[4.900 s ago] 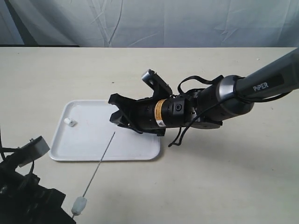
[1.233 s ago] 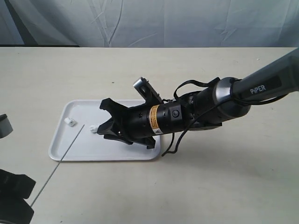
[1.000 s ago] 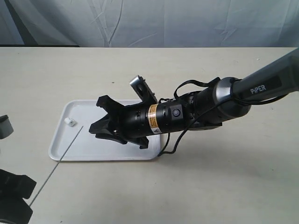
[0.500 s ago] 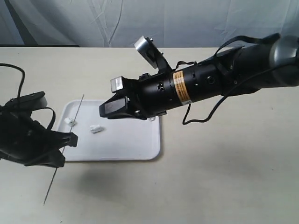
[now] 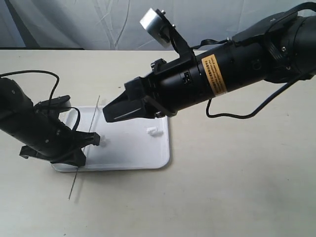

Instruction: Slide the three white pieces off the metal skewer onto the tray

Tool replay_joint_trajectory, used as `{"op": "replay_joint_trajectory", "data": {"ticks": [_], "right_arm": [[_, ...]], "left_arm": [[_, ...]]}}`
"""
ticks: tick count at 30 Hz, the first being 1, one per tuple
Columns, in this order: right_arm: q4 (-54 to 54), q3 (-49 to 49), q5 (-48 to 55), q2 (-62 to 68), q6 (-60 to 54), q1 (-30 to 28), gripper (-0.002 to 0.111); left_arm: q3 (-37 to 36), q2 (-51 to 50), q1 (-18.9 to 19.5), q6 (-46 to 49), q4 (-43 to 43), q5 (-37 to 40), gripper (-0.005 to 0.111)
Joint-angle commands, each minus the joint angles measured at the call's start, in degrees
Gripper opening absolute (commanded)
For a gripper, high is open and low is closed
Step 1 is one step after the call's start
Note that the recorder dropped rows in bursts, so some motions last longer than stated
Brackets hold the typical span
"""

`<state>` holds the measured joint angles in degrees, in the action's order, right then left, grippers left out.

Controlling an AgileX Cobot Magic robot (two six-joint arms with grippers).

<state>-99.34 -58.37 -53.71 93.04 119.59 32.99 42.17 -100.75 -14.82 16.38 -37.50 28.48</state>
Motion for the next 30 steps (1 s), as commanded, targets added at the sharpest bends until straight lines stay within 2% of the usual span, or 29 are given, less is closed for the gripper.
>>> {"op": "replay_joint_trajectory", "data": {"ticks": [1,6,11,15,22,30], "right_arm": [[-0.6,-0.2,-0.4,-0.6,1.2,-0.3,0.021],[-0.6,-0.2,-0.8,-0.6,1.2,-0.3,0.021],[-0.6,-0.2,-2.4,-0.6,1.2,-0.3,0.021],[-0.6,-0.2,-2.6,-0.6,1.2,-0.3,0.021],[-0.6,-0.2,-5.1,-1.2,1.2,-0.3,0.021],[-0.6,-0.1,-3.2,-4.4,1.2,-0.3,0.021]], "left_arm": [[-0.2,1.9,0.0,0.6,1.1,1.7,0.0],[0.8,4.1,0.0,0.6,1.1,4.3,0.001],[1.3,4.4,0.0,0.6,1.1,5.1,0.018],[1.3,4.4,0.0,0.6,1.1,5.1,0.025],[1.3,8.3,0.0,0.6,5.1,4.1,0.025],[1.2,24.5,0.0,0.6,5.6,7.4,0.025]]}}
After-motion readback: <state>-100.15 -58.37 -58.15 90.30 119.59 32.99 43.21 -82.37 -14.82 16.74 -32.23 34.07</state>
